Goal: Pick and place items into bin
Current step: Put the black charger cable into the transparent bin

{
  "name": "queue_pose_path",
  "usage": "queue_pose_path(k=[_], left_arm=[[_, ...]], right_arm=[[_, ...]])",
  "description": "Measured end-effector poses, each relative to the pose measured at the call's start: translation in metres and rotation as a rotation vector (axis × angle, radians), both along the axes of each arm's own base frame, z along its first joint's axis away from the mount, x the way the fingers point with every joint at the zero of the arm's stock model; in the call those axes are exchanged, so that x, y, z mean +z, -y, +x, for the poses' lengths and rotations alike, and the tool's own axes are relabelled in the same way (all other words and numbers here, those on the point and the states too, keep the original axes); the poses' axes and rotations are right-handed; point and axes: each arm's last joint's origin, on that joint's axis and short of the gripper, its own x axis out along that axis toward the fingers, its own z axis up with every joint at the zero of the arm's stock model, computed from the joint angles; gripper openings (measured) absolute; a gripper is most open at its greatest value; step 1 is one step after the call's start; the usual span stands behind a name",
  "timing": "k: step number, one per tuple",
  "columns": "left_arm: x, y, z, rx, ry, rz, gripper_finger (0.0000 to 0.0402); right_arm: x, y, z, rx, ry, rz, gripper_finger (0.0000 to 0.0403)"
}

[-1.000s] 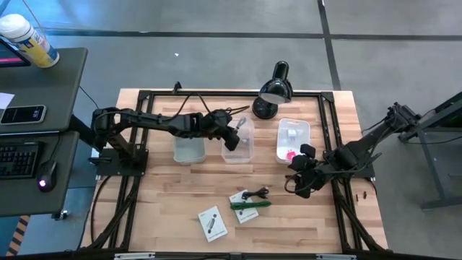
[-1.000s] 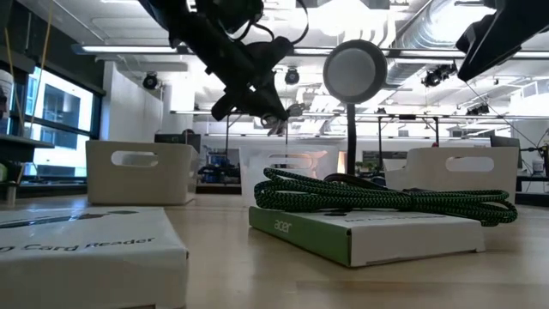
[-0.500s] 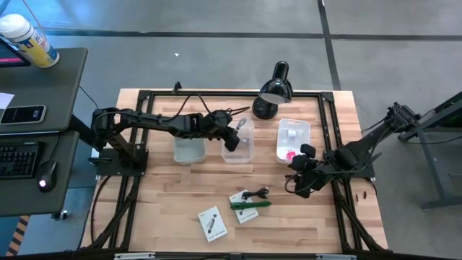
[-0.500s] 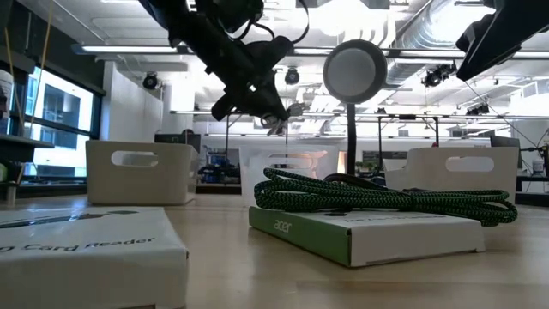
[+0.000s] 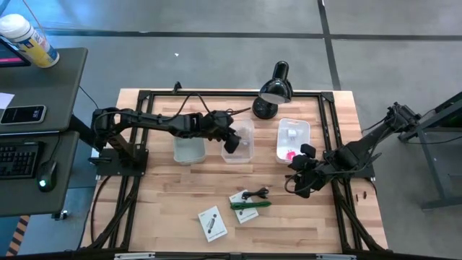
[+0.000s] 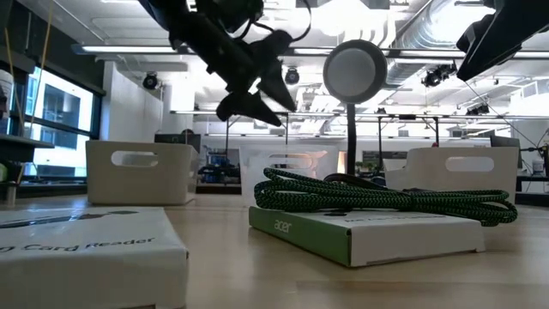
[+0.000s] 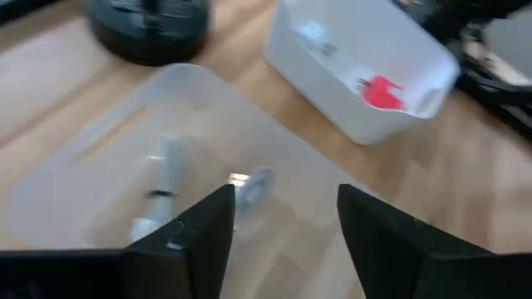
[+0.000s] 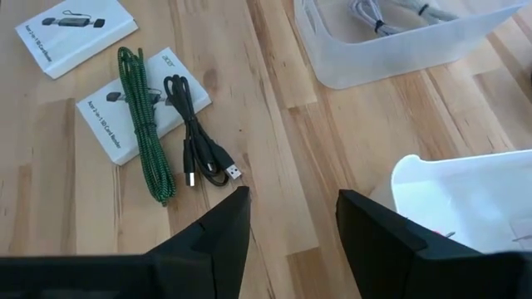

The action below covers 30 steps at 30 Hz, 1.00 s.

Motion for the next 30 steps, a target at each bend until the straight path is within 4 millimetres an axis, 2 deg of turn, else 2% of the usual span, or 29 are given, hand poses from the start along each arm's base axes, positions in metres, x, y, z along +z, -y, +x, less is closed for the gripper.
queue_pose_path(k=[6, 15, 19, 23, 27, 30], left_arm=[[0.007, 0.013, 0.008, -0.253, 0.103, -0.056, 0.022], [0.014, 0.065, 0.02, -0.524, 0.206, -0.083, 0.0208], [0.016, 0.094, 0.022, -0.643, 0.218, -0.097, 0.0201], [0.019, 0.132, 0.018, -0.793, 0.225, -0.104, 0.0195], [0.015, 0.172, 0.008, -0.947, 0.174, -0.111, 0.0189], [0.01, 0.194, -0.002, -1.035, 0.105, -0.107, 0.0185]], right_arm=[[0.0, 0.0, 0.0, 0.007, 0.002, -0.015, 0.0169], [0.001, 0.001, 0.001, 0.001, 0.024, -0.059, 0.0169], [0.005, -0.002, 0.005, 0.028, 0.078, -0.045, 0.0169], [0.009, -0.008, 0.014, 0.093, 0.152, -0.048, 0.0169], [0.008, -0.013, 0.026, 0.112, 0.201, -0.038, 0.0169], [0.005, -0.015, 0.036, 0.099, 0.22, -0.017, 0.0169]])
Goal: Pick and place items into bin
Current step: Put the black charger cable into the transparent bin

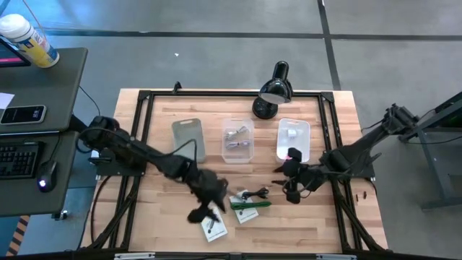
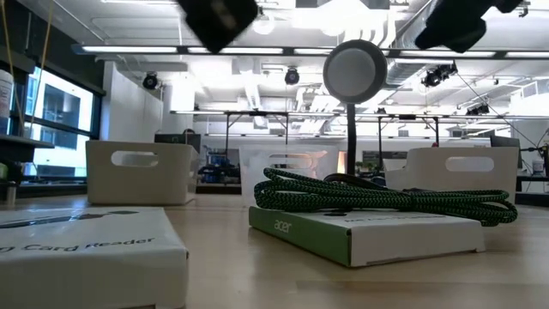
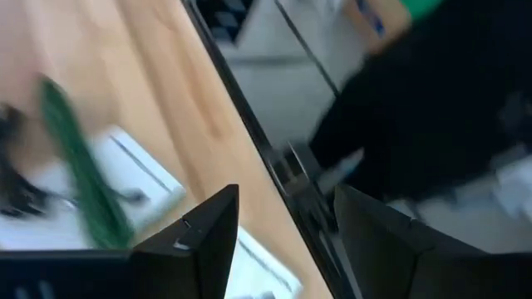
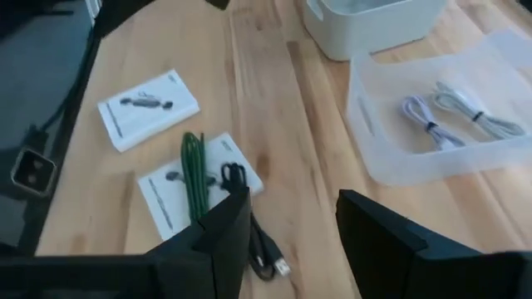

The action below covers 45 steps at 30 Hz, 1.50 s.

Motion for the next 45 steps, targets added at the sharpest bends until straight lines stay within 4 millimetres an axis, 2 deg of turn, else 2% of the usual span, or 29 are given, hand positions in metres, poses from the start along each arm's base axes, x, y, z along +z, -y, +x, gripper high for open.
queue_pose_path(k=[3, 9, 15, 21, 33, 38, 45], left_arm=[[-0.006, 0.01, -0.008, -0.049, -0.06, 0.049, 0.0182], [-0.02, 0.006, -0.021, 0.037, -0.261, 0.138, 0.0187], [-0.028, 0.003, -0.032, -0.011, -0.376, 0.196, 0.0189], [-0.029, 0.002, -0.033, -0.105, -0.33, 0.267, 0.0178], [-0.03, -0.001, -0.033, -0.032, -0.323, 0.376, 0.0153], [-0.031, -0.003, -0.035, 0.0, -0.347, 0.403, 0.0146], [-0.02, -0.009, -0.044, 0.093, -0.355, 0.474, 0.0143]], right_arm=[[-0.005, -0.002, 0.009, -0.003, 0.002, 0.028, 0.0169], [-0.016, -0.006, 0.025, 0.032, -0.021, 0.094, 0.0169], [-0.046, -0.013, 0.043, 0.084, -0.152, 0.164, 0.0169], [-0.069, -0.02, 0.058, 0.032, -0.164, 0.192, 0.0169], [-0.106, -0.027, 0.07, 0.037, -0.259, 0.169, 0.0169], [-0.112, -0.026, 0.071, 0.016, -0.266, 0.136, 0.0169], [-0.123, -0.022, 0.074, 0.049, -0.322, 0.123, 0.0169]])
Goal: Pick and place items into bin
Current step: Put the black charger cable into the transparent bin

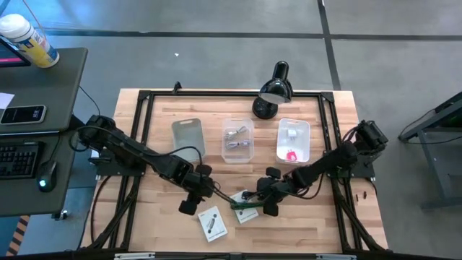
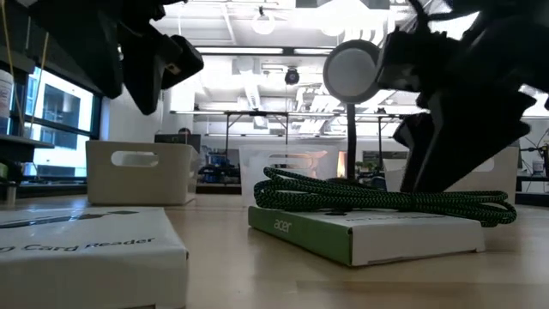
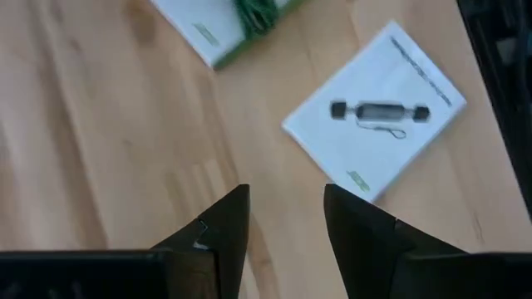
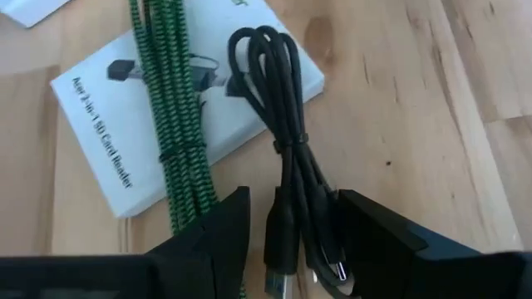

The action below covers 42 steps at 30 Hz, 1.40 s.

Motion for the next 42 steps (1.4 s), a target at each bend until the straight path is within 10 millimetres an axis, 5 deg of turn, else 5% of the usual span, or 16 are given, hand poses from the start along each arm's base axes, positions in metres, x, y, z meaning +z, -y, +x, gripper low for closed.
queue_pose_path(k=[10, 22, 32, 42], left_arm=[[0.018, -0.011, -0.021, 0.111, -0.015, 0.142, 0.0143], [0.021, -0.015, -0.025, 0.164, -0.007, 0.224, 0.0143], [0.022, -0.016, -0.024, 0.182, 0.009, 0.262, 0.0142], [0.022, -0.016, -0.023, 0.191, 0.027, 0.27, 0.0143]], right_arm=[[-0.002, 0.013, 0.007, -0.026, 0.0, 0.005, 0.016], [-0.001, 0.015, 0.008, -0.011, -0.019, 0.04, 0.0031], [-0.001, 0.016, 0.007, -0.009, -0.029, 0.04, 0.0084], [-0.004, 0.023, 0.006, -0.038, -0.069, 0.029, 0.0094]])
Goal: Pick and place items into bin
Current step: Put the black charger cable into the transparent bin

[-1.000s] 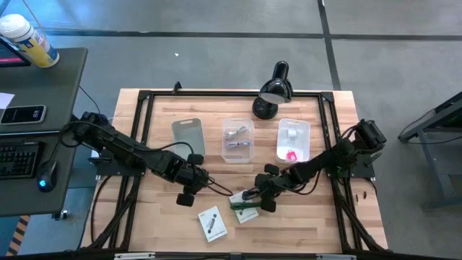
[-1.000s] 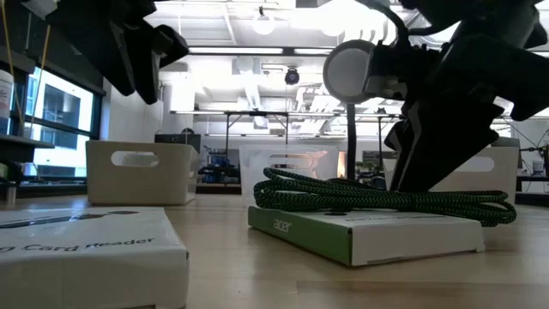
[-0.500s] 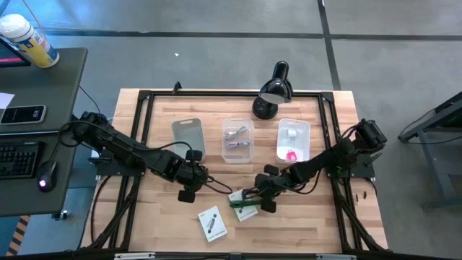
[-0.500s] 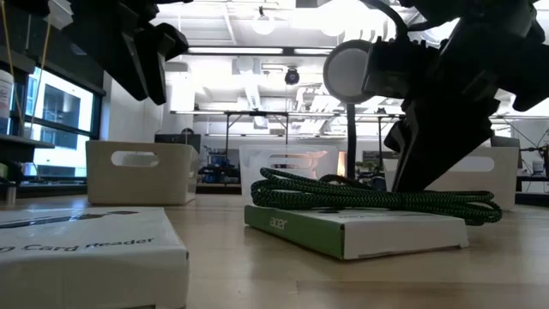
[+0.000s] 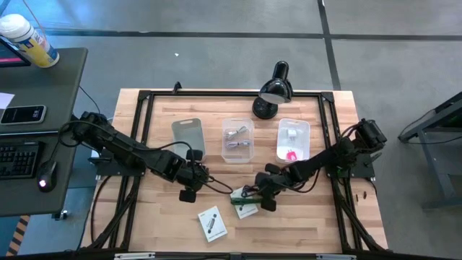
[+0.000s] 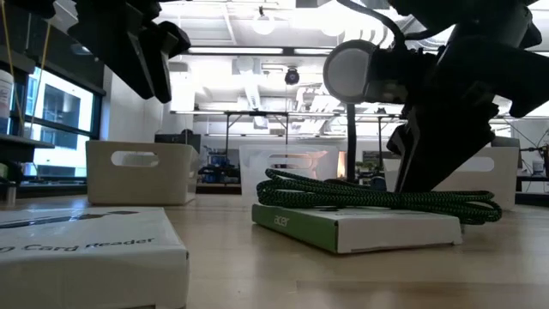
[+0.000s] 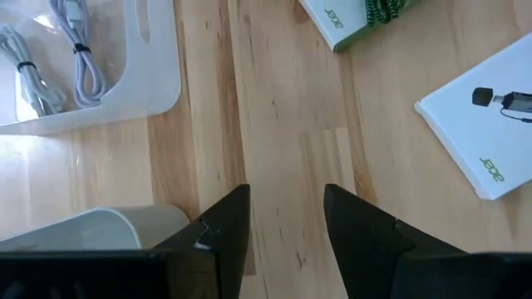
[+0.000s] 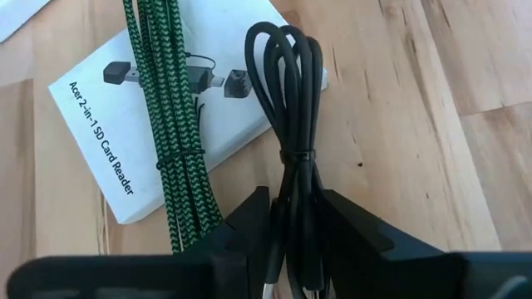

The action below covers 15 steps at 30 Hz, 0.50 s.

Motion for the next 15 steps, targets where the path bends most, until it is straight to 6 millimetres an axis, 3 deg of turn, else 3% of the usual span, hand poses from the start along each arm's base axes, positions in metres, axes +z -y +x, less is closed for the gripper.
queue_pose_path(k=[10, 15], left_arm=[[0.0, -0.0002, 0.0, 0.009, 0.002, 0.002, 0.0143], [0.0, -0.0002, 0.0, 0.016, 0.003, -0.001, 0.0143]], right_arm=[[-0.001, 0.0059, 0.0005, -0.016, -0.014, -0.013, 0.0097], [-0.0008, 0.0058, 0.001, -0.015, -0.008, -0.014, 0.0116]])
